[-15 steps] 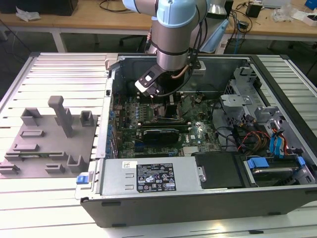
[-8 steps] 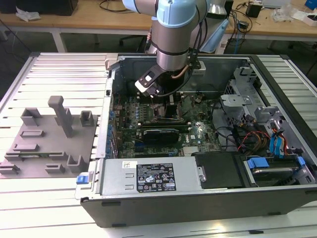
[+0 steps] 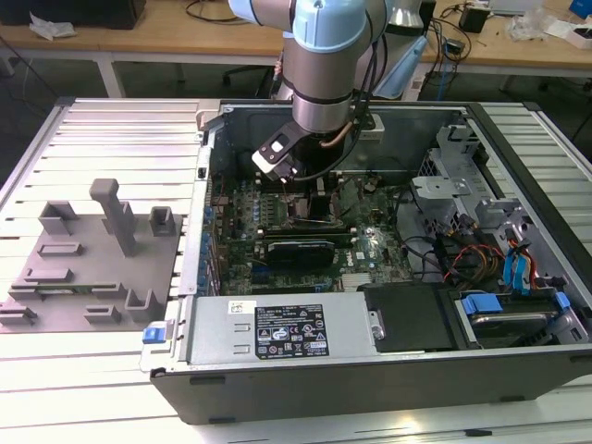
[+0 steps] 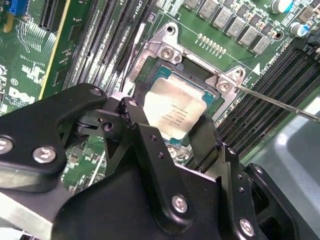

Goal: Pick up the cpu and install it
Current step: 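Place the cpu into insertion slot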

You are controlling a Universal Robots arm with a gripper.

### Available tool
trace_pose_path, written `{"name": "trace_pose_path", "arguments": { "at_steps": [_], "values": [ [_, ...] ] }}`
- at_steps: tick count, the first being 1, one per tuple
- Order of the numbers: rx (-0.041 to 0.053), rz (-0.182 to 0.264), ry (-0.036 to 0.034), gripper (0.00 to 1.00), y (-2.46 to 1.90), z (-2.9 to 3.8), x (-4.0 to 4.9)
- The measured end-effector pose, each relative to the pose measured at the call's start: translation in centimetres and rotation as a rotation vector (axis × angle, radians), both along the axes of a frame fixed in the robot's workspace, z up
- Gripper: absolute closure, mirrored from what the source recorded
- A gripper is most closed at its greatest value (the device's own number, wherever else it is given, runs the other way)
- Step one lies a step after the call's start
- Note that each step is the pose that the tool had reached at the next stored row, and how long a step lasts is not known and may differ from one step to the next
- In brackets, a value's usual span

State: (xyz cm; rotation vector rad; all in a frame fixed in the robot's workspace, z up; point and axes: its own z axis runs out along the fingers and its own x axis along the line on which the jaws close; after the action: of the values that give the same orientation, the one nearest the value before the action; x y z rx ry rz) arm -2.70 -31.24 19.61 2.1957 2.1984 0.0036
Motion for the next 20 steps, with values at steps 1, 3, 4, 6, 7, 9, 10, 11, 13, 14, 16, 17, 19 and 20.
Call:
{"name": "trace_pose_path", "arguments": {
  "at_steps": [1, 3, 4, 6, 7, 9, 10, 11, 13, 14, 16, 17, 19, 20],
  "values": [
    [-0.0002, 0.0, 0.0001, 0.38, 0.0, 0.05, 0.0],
    [0.0, 0.0, 0.0, 0.38, 0.0, 0.46, 0.0],
    [0.0, 0.0, 0.0, 0.38, 0.0, 0.89, 0.0],
    [0.0, 0.0, -0.0001, 0.38, 0.0, 1.49, 0.0],
    [0.0001, 0.0, -0.0001, 0.38, 0.0, 1.75, 0.0],
    [0.0, 0.0, -0.0001, 0.38, 0.0, 1.77, 0.0],
    [-0.0002, 0.0, 0.0, 0.38, 0.0, 1.78, 0.0],
    [-0.0001, 0.0, 0.0, 0.38, 0.0, 1.79, 0.0],
    [-0.0001, 0.0, -0.0001, 0.4, 0.0, 1.81, 0.0],
    [-0.0002, 0.0, 0.0, 0.53, 0.0, 1.82, 0.0],
    [-0.0002, 0.0, 0.0, 0.59, 0.0, 1.84, 0.0],
    [-0.0001, 0.0, -0.0001, 0.71, 0.0, 1.85, 0.0],
    [-0.0001, 0.0, 0.0, 0.77, 0.0, 1.87, 0.0],
    [-0.0002, 0.0, 0.0, 0.83, 0.0, 1.88, 0.0]
  ]
}}
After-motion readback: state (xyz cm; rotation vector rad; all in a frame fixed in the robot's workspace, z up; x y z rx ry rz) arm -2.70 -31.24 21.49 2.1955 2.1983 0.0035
